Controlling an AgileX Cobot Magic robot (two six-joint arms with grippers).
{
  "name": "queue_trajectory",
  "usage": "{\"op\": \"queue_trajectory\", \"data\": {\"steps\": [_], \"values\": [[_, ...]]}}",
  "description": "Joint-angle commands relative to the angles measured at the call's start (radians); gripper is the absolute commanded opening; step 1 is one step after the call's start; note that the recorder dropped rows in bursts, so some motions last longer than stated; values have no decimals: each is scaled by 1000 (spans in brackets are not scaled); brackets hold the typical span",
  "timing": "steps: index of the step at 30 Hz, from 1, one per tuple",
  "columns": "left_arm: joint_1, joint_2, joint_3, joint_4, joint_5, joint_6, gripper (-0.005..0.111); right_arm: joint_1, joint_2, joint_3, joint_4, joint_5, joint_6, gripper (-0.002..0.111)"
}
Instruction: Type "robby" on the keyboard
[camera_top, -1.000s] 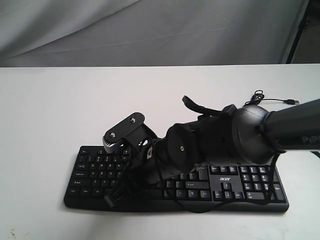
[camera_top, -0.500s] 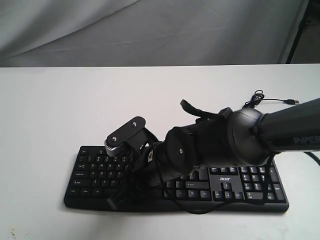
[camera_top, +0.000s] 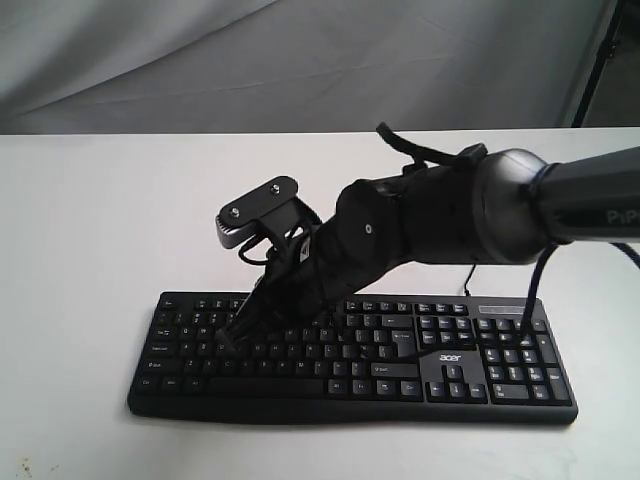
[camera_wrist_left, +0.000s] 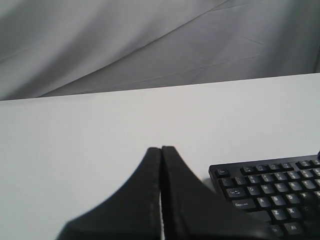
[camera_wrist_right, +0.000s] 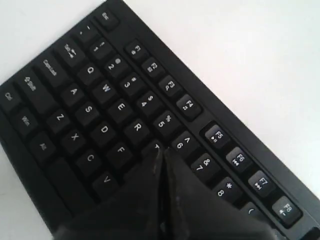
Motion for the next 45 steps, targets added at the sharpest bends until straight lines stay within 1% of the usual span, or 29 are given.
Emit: {"op": "queue_trajectory", "data": {"steps": [1, 29, 34, 37, 41, 43, 45], "values": [[-6, -3, 4, 5, -7, -3, 0, -8, 33, -5, -18, -23, -1, 0], [-6, -3, 4, 5, -7, -3, 0, -8, 77, -5, -26, -30, -1, 0], [-6, -3, 4, 5, -7, -3, 0, -8, 11, -5, -36, -14, 1, 0], [-6, -3, 4, 5, -7, -3, 0, -8, -54, 1, -73, 23, 18, 0], [-6, -3, 4, 5, -7, -3, 0, -8, -182, 74, -78, 36, 28, 0], [-6, -3, 4, 5, -7, -3, 0, -8, -273, 165, -78, 0, 53, 0], [-6, -3, 4, 5, -7, -3, 0, -10, -373, 290, -78, -81, 81, 0]]}}
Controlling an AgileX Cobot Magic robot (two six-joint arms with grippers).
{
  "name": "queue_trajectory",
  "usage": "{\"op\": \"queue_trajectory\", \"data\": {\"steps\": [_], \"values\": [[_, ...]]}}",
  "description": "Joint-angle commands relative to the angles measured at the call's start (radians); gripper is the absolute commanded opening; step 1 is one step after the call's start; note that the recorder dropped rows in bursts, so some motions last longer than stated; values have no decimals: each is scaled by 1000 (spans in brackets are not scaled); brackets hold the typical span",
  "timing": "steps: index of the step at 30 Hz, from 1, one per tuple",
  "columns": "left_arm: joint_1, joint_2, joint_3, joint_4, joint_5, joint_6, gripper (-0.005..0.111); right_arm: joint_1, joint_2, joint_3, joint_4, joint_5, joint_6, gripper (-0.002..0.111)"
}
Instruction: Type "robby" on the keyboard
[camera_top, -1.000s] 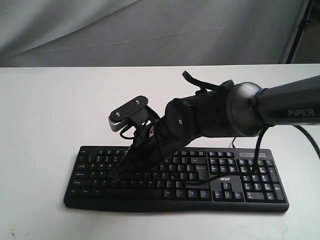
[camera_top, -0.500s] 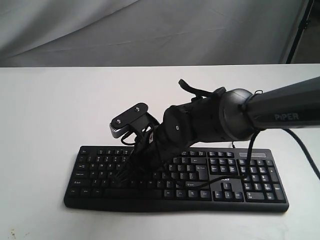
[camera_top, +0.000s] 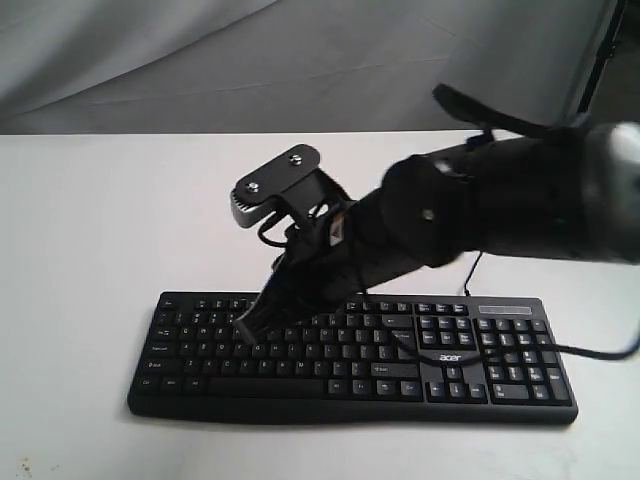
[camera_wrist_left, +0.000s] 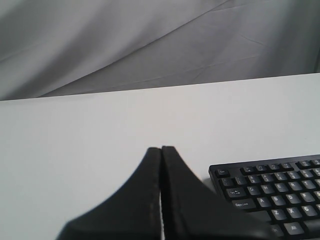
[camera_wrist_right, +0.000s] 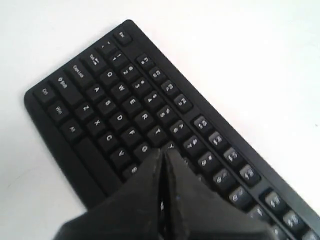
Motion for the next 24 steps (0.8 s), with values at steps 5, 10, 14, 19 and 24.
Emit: {"op": "queue_trajectory", "data": {"steps": [5, 10, 14, 19, 24], "values": [[-6, -3, 4, 5, -7, -3, 0, -10, -447, 481, 111, -272, 87, 0], [-6, -3, 4, 5, -7, -3, 0, -10, -652, 651, 180, -393, 90, 0], [-6, -3, 4, 5, -7, -3, 0, -10, -764, 669, 201, -469, 81, 0], [-6, -3, 4, 5, -7, -3, 0, -10, -849, 692, 201, -501, 59, 0], [-6, -3, 4, 5, -7, -3, 0, -10, -978, 855, 308, -660, 59, 0]]}}
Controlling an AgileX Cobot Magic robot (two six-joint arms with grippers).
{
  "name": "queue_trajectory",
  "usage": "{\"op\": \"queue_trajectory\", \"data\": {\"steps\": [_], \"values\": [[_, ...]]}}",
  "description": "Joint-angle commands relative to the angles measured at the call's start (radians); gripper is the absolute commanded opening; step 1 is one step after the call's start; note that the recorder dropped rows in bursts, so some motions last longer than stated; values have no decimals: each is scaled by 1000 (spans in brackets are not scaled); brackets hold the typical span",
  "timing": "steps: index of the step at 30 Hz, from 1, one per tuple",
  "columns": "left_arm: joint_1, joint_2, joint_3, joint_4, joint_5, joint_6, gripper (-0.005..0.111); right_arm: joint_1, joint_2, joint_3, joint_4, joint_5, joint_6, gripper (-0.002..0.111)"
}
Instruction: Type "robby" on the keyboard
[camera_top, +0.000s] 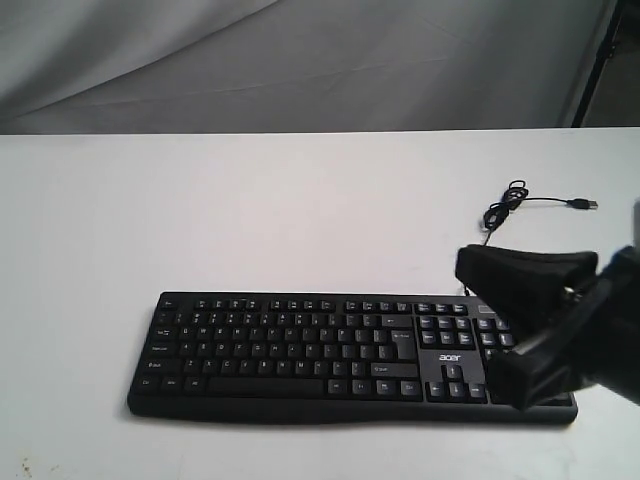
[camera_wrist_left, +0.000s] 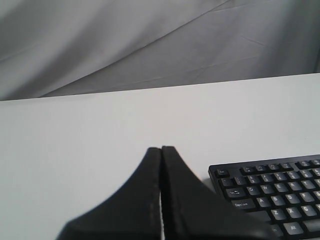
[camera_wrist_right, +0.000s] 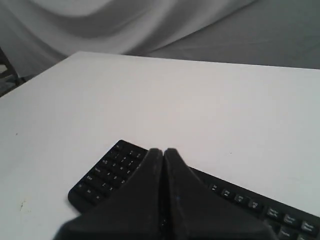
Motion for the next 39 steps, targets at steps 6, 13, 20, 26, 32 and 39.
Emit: {"op": "queue_trajectory", "data": {"steps": [6, 13, 20, 26, 32, 39], "values": [[-6, -3, 4, 5, -7, -3, 0, -105, -266, 228, 88, -291, -88, 0], [-6, -3, 4, 5, -7, -3, 0, -431, -370, 198, -70, 6, -48, 0], [-6, -3, 4, 5, -7, -3, 0, -498, -545, 256, -60, 74, -48, 0], [-6, -3, 4, 5, -7, -3, 0, -498, -604, 329, -46, 54, -48, 0], [-6, -3, 4, 5, -7, -3, 0, -496, -604, 329, -46, 51, -48, 0], [-6, -3, 4, 5, -7, -3, 0, -525, -604, 329, -333, 138, 160, 0]]}}
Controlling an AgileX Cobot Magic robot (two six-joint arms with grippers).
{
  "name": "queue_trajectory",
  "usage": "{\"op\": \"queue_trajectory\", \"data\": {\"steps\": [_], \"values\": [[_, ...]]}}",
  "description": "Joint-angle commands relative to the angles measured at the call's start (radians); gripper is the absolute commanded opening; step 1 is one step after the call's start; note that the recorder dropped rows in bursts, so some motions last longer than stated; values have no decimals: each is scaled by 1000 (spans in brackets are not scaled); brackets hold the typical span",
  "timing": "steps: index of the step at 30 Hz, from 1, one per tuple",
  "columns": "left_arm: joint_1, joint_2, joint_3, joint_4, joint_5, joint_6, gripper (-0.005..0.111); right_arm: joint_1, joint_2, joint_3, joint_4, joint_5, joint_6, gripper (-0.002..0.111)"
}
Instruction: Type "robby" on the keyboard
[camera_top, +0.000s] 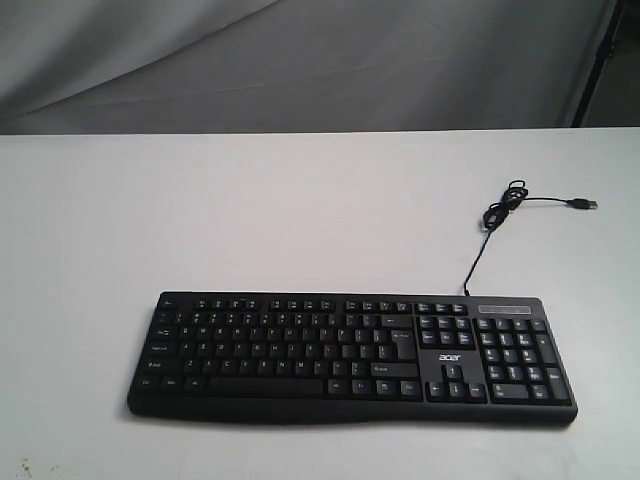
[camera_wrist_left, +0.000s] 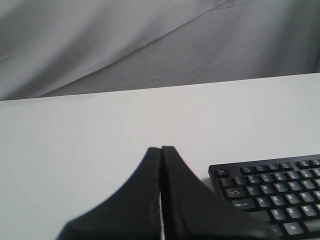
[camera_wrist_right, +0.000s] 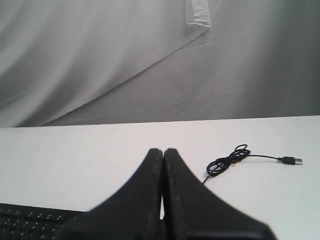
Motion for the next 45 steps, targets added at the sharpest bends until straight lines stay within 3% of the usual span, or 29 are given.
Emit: {"op": "queue_trajectory", "data": {"steps": [1, 13, 45], "values": [[-6, -3, 4, 5, -7, -3, 0, -38, -2, 4, -194, 93, 186, 0], [-6, -3, 4, 5, -7, -3, 0, -60, -4, 4, -209, 297, 204, 0], [-6, -3, 4, 5, -7, -3, 0, -60, -4, 4, -209, 300, 204, 0]]}}
